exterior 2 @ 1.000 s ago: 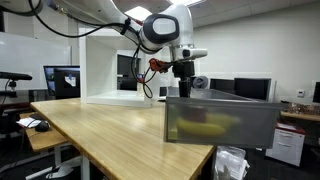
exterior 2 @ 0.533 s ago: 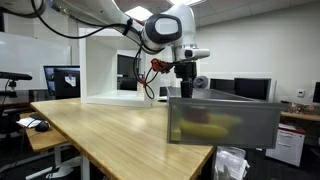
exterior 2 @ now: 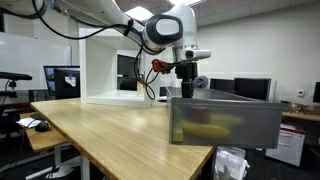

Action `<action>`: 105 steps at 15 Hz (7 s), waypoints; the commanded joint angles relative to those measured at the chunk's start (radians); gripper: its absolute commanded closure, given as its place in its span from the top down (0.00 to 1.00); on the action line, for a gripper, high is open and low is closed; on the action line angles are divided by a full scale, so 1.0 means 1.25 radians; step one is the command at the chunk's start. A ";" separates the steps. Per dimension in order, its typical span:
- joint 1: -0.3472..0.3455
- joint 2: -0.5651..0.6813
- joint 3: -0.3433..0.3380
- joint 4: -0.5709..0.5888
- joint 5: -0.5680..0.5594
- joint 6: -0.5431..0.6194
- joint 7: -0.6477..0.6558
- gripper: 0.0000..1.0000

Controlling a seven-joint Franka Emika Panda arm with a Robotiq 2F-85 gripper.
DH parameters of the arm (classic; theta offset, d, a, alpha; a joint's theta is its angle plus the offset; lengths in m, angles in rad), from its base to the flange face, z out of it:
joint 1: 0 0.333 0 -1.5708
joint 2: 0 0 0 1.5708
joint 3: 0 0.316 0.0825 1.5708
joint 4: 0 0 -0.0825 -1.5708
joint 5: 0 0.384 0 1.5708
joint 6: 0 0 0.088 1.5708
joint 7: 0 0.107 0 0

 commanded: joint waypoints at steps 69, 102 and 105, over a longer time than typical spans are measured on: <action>-0.035 0.007 0.035 0.154 -0.012 -0.242 -0.443 1.00; -0.029 0.051 0.063 0.213 -0.025 -0.282 -0.545 1.00; -0.039 0.059 0.071 0.222 -0.029 -0.288 -0.548 1.00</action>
